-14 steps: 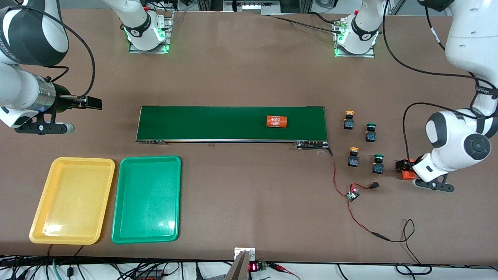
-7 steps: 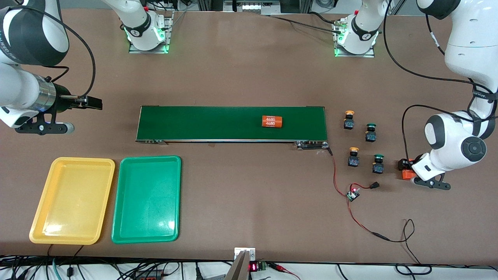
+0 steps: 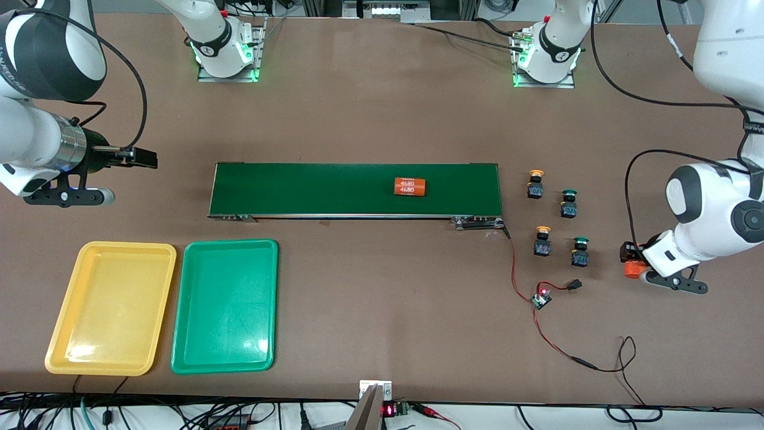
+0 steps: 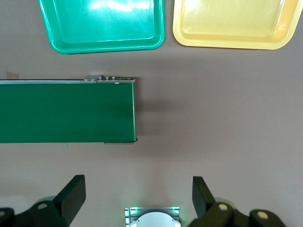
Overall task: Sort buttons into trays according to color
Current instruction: 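Carry the second battery onto the belt and release it, then place a green-capped button on the belt while the right gripper approaches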
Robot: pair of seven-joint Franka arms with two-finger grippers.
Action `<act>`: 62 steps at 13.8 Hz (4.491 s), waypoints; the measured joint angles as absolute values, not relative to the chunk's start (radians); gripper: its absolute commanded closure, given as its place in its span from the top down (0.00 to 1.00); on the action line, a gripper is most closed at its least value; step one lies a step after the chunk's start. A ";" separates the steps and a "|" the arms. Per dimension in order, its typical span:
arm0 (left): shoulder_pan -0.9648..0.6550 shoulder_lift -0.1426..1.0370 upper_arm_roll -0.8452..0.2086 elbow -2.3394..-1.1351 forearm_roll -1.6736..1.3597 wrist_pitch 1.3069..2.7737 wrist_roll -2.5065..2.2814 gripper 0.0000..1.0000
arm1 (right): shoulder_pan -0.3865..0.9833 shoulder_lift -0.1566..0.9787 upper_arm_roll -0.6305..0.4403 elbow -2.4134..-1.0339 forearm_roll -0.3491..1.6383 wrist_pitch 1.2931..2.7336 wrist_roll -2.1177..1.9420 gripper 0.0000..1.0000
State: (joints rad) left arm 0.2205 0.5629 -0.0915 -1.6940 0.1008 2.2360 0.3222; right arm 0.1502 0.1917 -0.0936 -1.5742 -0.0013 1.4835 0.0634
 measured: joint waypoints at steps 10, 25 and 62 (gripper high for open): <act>0.206 0.506 -0.488 -1.697 0.100 1.960 0.651 0.29 | 0.148 0.192 -0.094 -1.574 -0.001 1.483 0.059 1.00; 0.188 0.509 -0.714 -1.944 0.186 2.124 0.833 1.00 | 0.146 0.192 -0.100 -1.574 -0.001 1.483 0.025 1.00; 0.171 0.647 -0.128 -1.816 0.078 2.402 0.195 0.16 | 0.158 0.000 -0.097 -1.946 0.005 1.803 0.026 1.00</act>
State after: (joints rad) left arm 0.1707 0.6470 -0.1284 -1.8165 0.0779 2.4021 0.1946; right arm 0.1582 0.0000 -0.0973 -1.9462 0.0046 1.8033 0.0262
